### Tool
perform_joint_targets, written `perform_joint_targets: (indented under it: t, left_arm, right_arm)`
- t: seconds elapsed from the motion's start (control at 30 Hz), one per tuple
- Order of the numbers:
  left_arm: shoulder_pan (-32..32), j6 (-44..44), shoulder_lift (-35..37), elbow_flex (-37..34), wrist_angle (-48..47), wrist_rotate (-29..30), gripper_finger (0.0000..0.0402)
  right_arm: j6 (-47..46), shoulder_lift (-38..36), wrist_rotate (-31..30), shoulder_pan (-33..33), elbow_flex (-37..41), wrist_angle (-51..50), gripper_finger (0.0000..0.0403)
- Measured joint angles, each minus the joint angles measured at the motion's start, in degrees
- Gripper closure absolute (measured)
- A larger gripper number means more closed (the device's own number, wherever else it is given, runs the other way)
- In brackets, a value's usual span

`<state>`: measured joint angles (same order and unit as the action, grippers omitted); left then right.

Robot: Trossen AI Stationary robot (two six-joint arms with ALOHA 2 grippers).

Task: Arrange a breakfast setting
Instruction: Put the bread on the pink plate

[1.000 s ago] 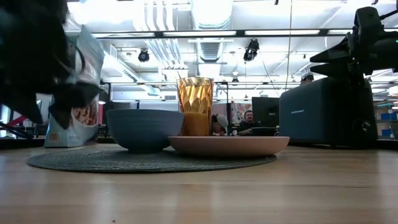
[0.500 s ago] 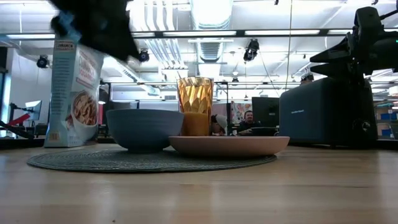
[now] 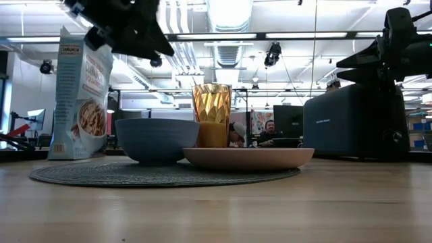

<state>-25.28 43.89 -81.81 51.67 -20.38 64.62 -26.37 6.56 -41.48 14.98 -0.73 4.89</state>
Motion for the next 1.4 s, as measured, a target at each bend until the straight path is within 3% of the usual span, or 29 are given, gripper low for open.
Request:
perform_joint_targets:
  t: [0.17,0.27,0.33,0.43,0.63,0.93,1.23,1.4]
  left_arm:
    - [0.16,-16.84,9.21,-16.75,31.44,-3.34,0.0188]
    - [0.37,-26.91,15.02,-24.85,47.37,-10.62,0.0188]
    - [0.76,-30.87,18.50,-28.76,51.88,-16.09,0.0188]
    - [1.93,-32.98,24.00,-32.24,52.48,-20.88,0.0188]
    - [5.09,-33.16,32.27,-37.77,52.36,-24.54,0.0188]
    - [10.74,-37.32,39.91,-39.09,46.58,-33.64,0.0188]
    - [12.30,-41.10,45.09,-40.04,45.22,-35.56,0.0188]
    - [12.30,-40.55,43.47,-40.57,45.64,-35.56,0.0188]
  right_arm:
    - [0.02,-0.01,-0.04,0.00,0.00,0.05,0.0280]
    - [0.00,-0.01,-0.04,0.00,-0.02,0.06,0.0280]
    - [0.00,-0.01,-0.05,-0.02,-0.01,0.04,0.0280]
    - [0.00,-0.03,-0.04,-0.02,-0.02,0.04,0.0280]
    - [0.00,-0.03,-0.04,-0.02,-0.01,0.04,0.0280]
    - [0.02,-0.03,-0.04,-0.01,0.00,0.04,0.0280]
    - [0.00,-0.03,-0.04,0.00,0.00,0.04,0.0280]
    - [0.00,-0.03,-0.04,-0.02,-0.02,0.04,0.0280]
